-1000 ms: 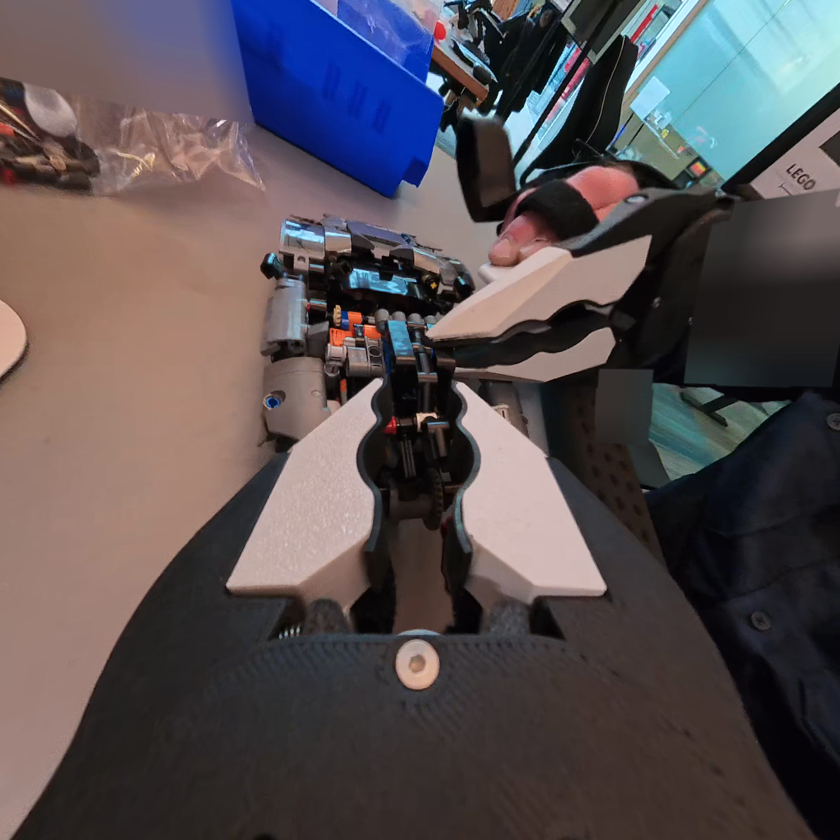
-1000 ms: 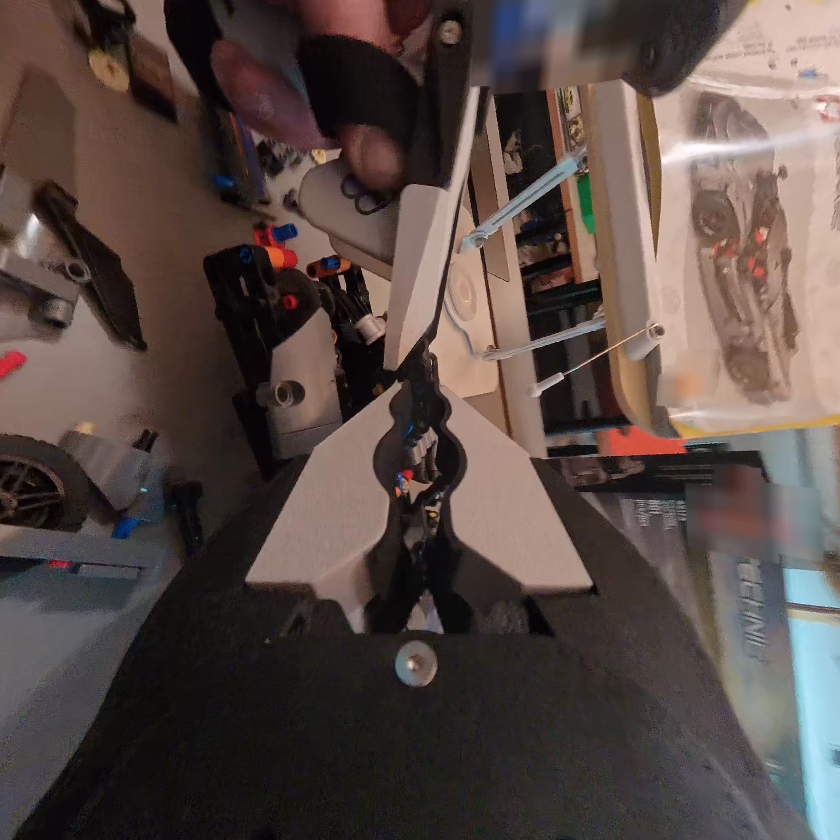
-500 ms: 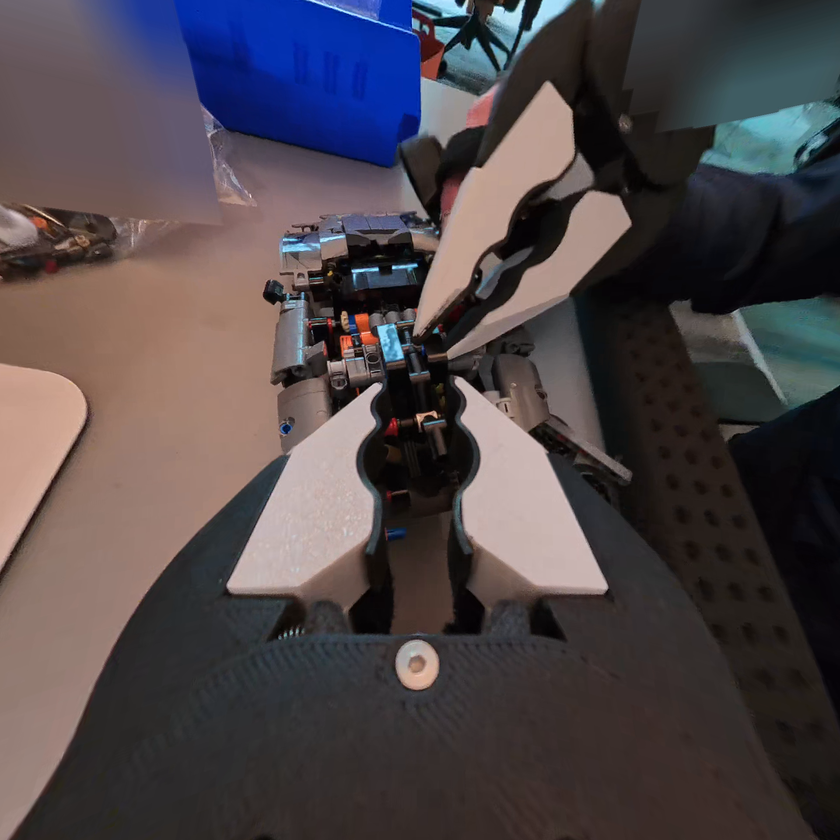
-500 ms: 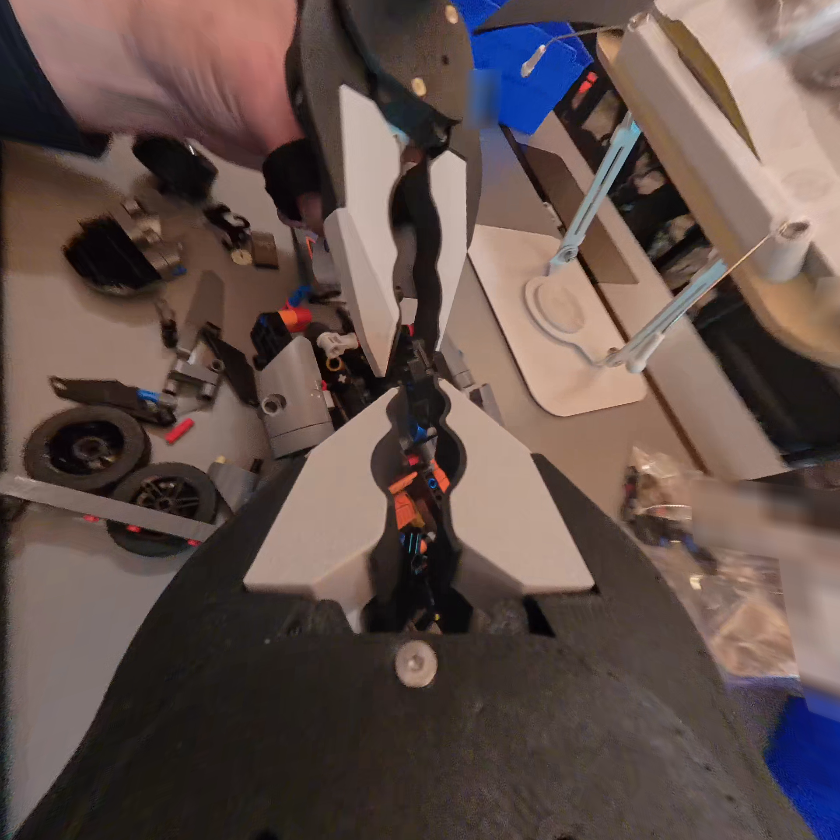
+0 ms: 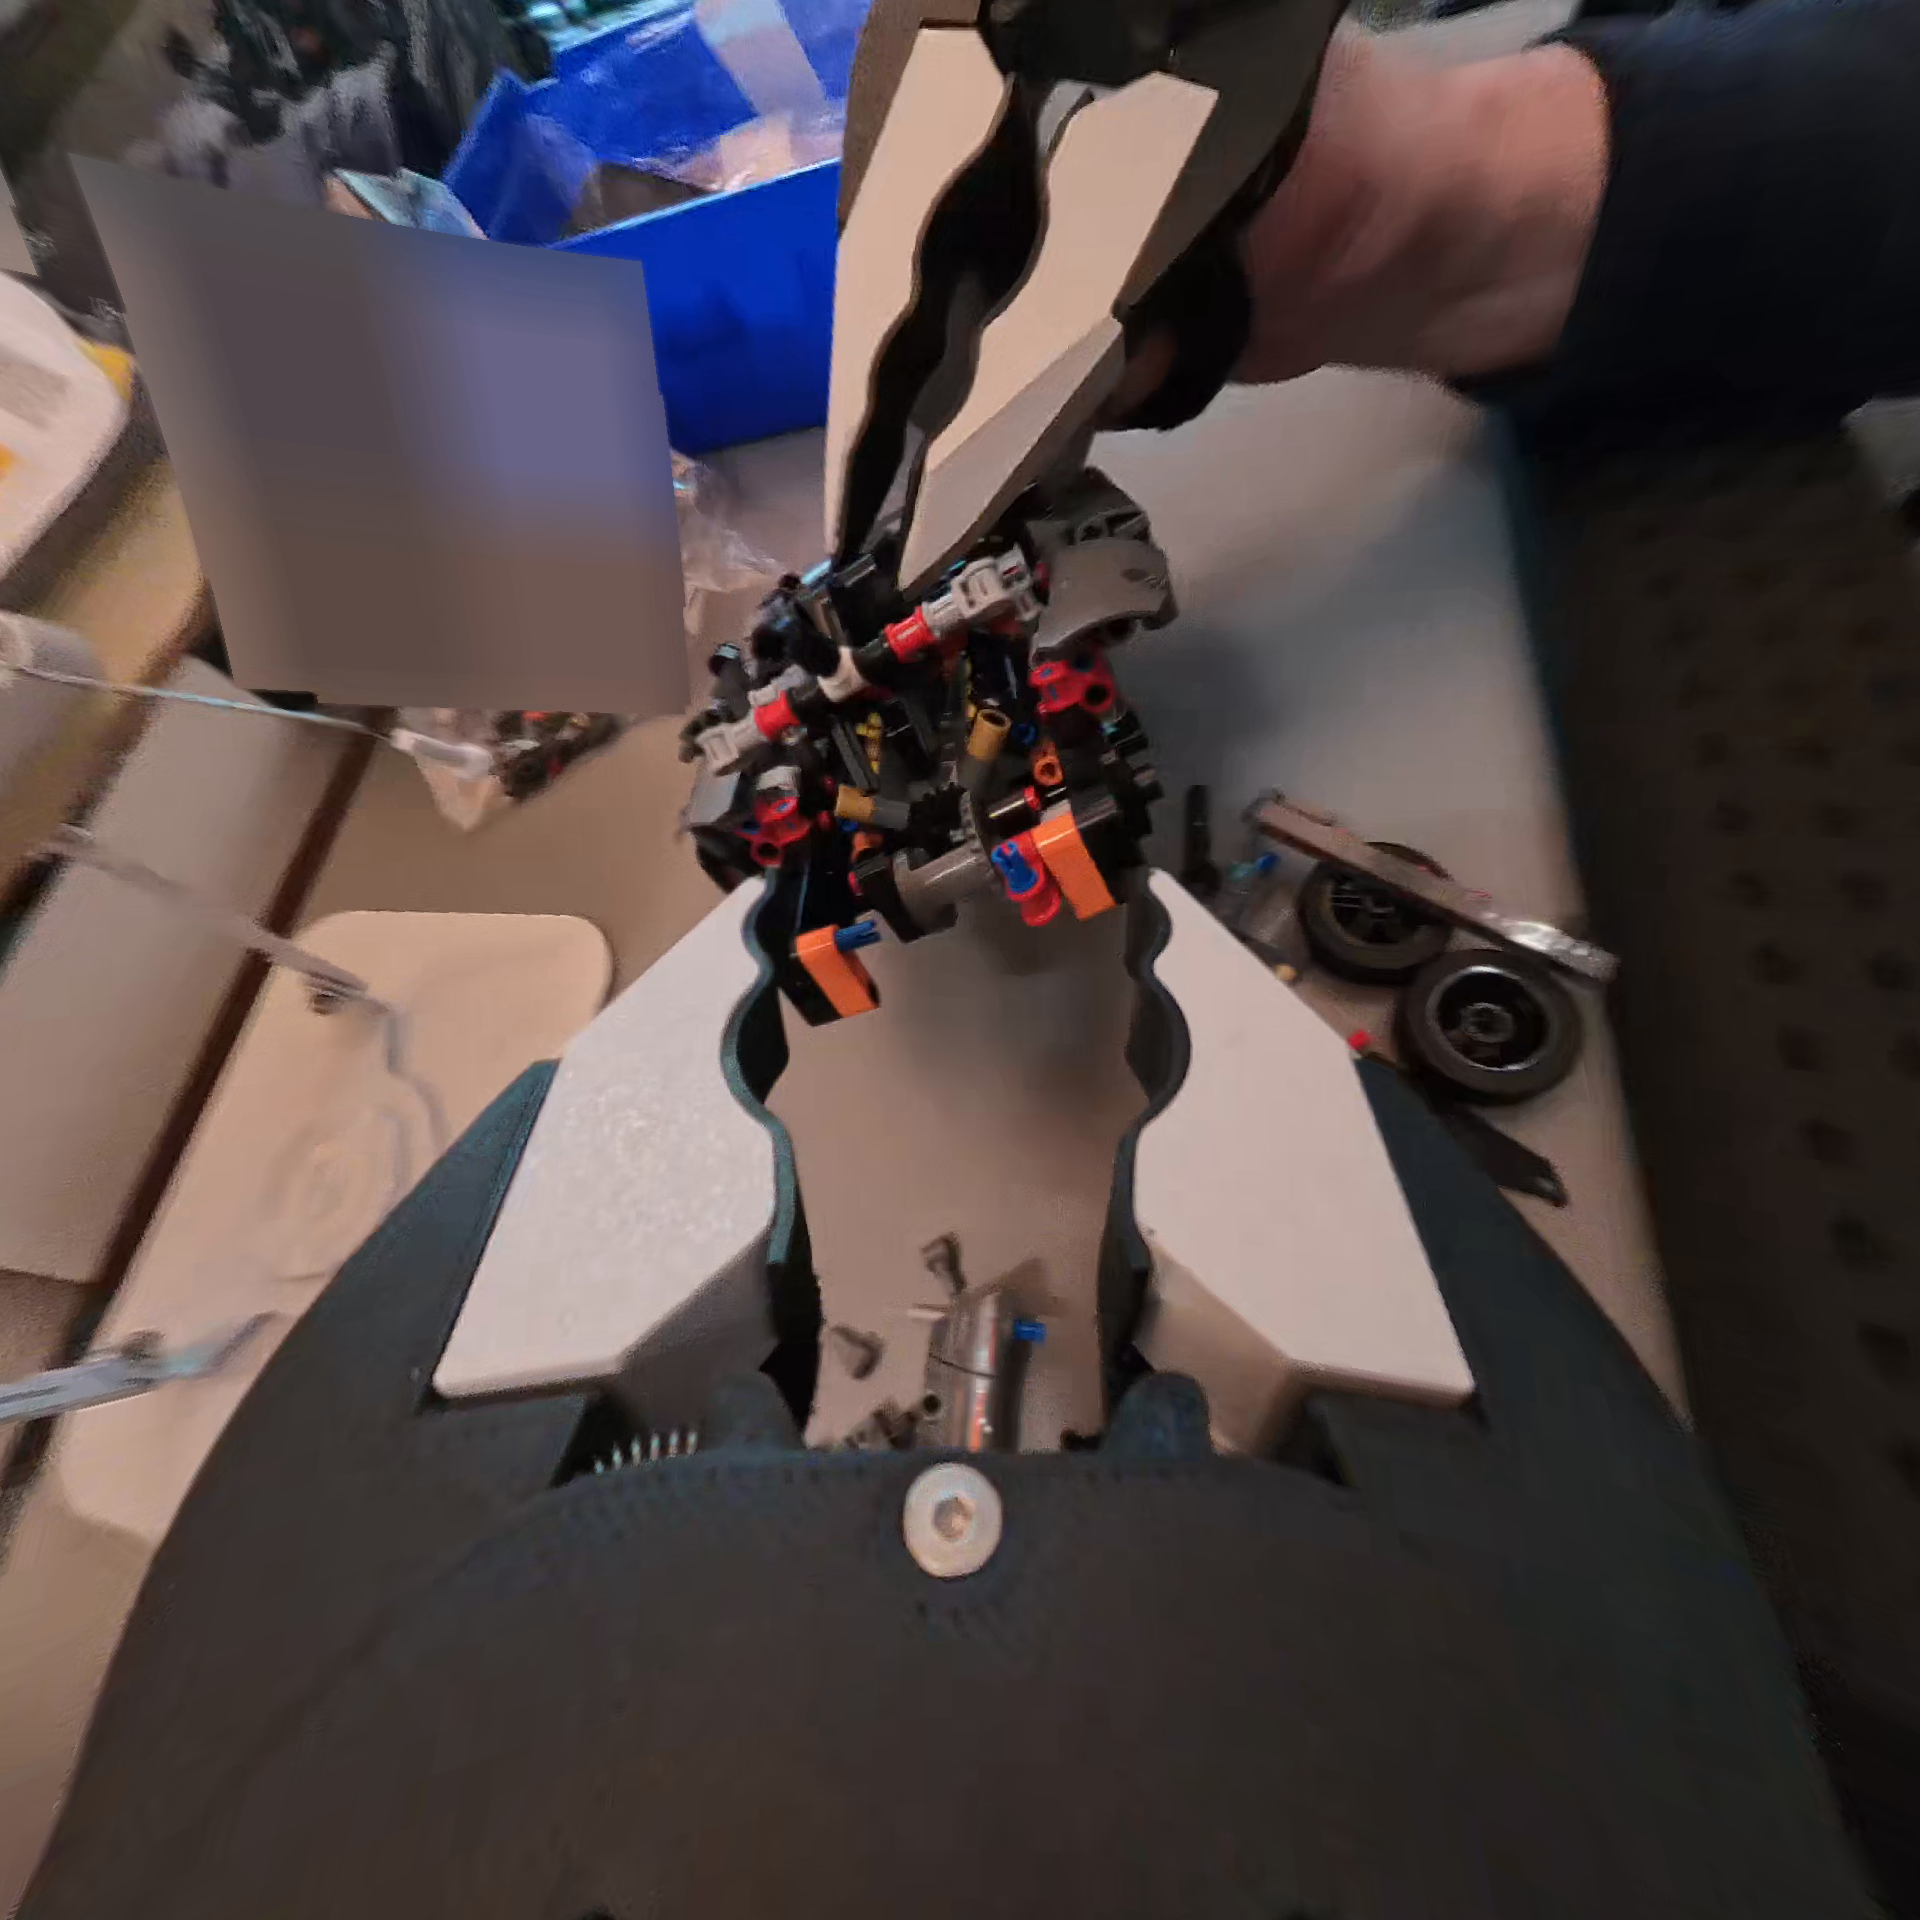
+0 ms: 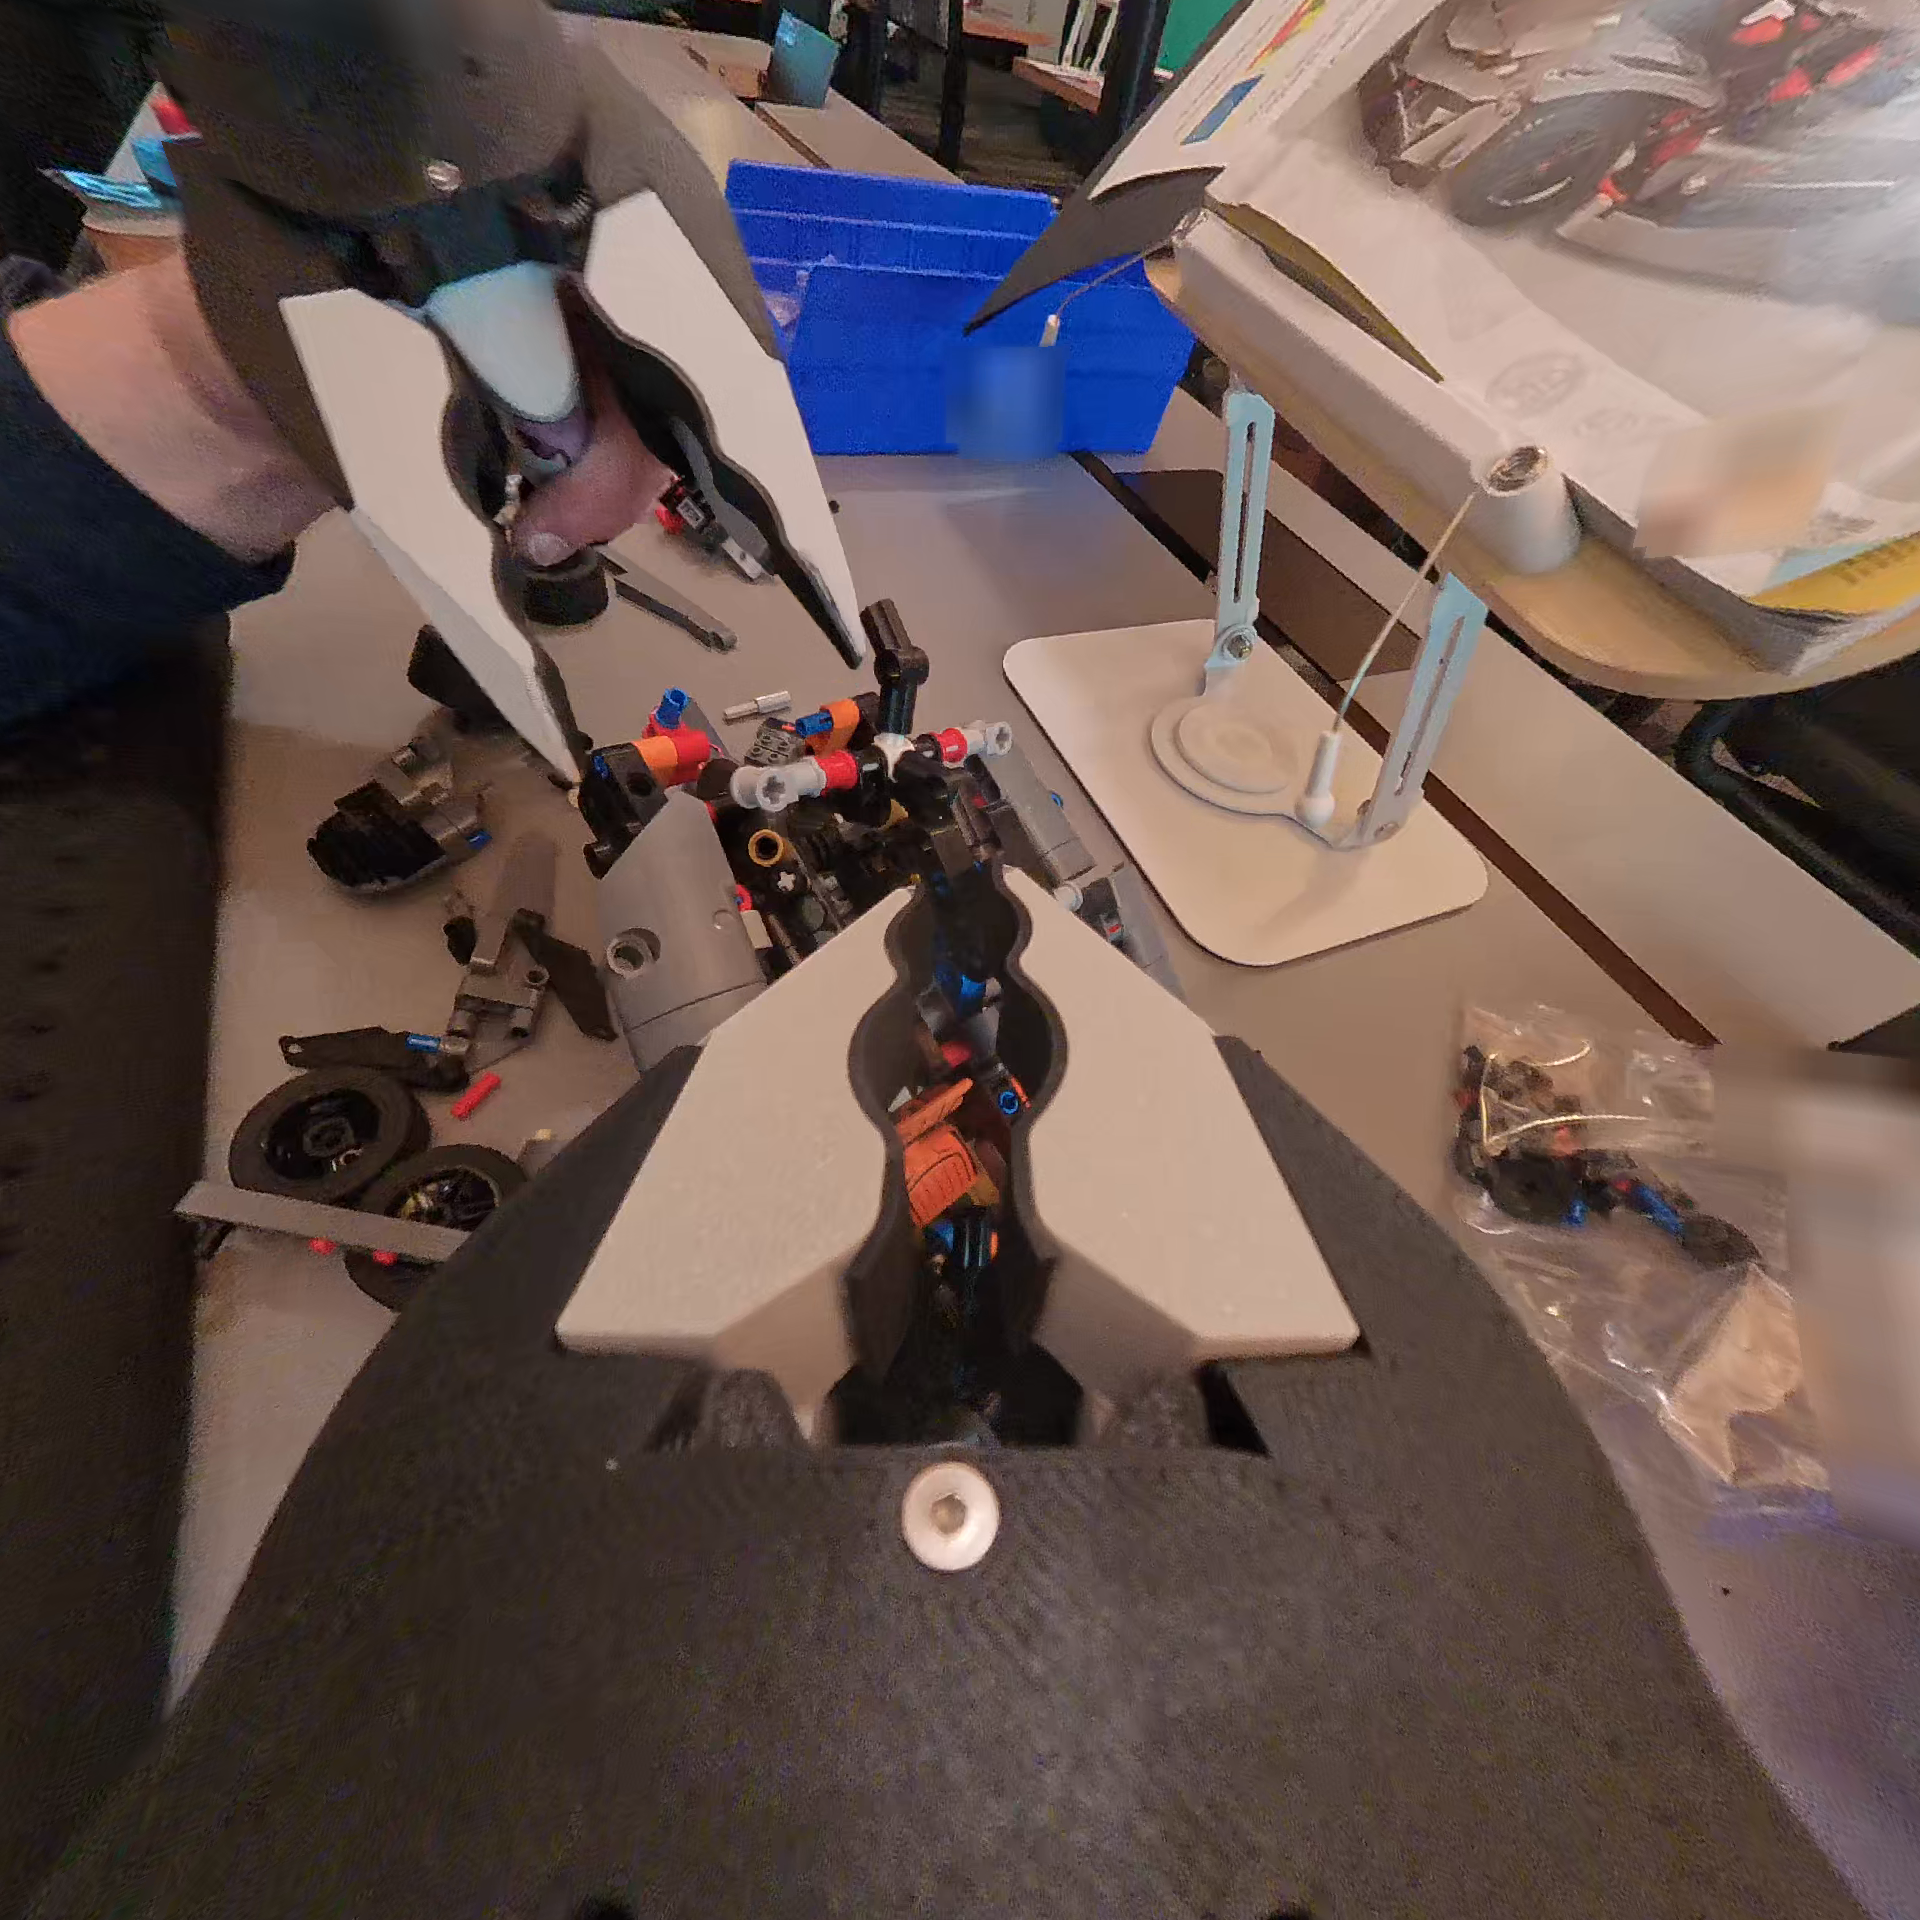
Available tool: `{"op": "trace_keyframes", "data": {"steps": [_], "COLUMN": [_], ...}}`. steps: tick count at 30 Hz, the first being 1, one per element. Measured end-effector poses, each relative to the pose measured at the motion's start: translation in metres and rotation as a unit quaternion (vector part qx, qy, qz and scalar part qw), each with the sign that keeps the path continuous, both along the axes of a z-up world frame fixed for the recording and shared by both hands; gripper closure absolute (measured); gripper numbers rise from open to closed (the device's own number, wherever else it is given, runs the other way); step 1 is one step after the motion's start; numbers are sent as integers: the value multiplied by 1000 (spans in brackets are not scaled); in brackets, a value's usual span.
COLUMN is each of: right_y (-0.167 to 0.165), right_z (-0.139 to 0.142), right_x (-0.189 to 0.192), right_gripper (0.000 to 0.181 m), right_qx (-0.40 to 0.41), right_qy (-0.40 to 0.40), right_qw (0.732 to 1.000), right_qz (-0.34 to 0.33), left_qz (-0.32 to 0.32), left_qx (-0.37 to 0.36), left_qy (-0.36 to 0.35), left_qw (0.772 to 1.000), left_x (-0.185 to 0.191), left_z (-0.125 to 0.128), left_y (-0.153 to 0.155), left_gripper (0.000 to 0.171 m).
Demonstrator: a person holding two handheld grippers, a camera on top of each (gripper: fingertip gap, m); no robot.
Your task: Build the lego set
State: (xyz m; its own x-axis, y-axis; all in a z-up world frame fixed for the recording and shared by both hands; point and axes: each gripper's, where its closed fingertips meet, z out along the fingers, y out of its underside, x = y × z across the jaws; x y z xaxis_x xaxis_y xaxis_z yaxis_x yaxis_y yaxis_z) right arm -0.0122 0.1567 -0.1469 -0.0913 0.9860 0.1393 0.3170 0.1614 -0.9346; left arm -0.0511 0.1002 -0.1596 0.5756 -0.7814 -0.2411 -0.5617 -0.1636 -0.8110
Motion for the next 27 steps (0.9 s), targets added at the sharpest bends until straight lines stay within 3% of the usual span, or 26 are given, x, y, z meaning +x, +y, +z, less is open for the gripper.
{"op": "trace_keyframes", "data": {"steps": [8,10,12,16,21,23,27], "right_y": [6,2,4,13,11,0,-5], "right_z": [12,10,6,26,55,52,21], "right_x": [6,6,5,7,29,28,9], "right_gripper": [175,175,174,173,158,153,156], "right_qx": [-49,-52,-53,-56,11,47,109], "right_qy": [22,14,6,51,83,68,-5], "right_qw": [998,998,998,997,997,996,994], "right_qz": [15,27,24,2,-2,14,5], "left_qz": [6,41,43,72,85,90,83], "left_qx": [141,198,200,175,106,78,68], "left_qy": [176,228,267,229,92,48,32], "left_qw": [974,953,942,955,986,992,994], "left_x": [26,26,23,19,19,17,17], "left_z": [-9,-9,-15,-10,-2,-2,-4], "left_y": [7,21,23,29,29,31,30], "left_gripper": [110,126,140,141,144,144,144]}}
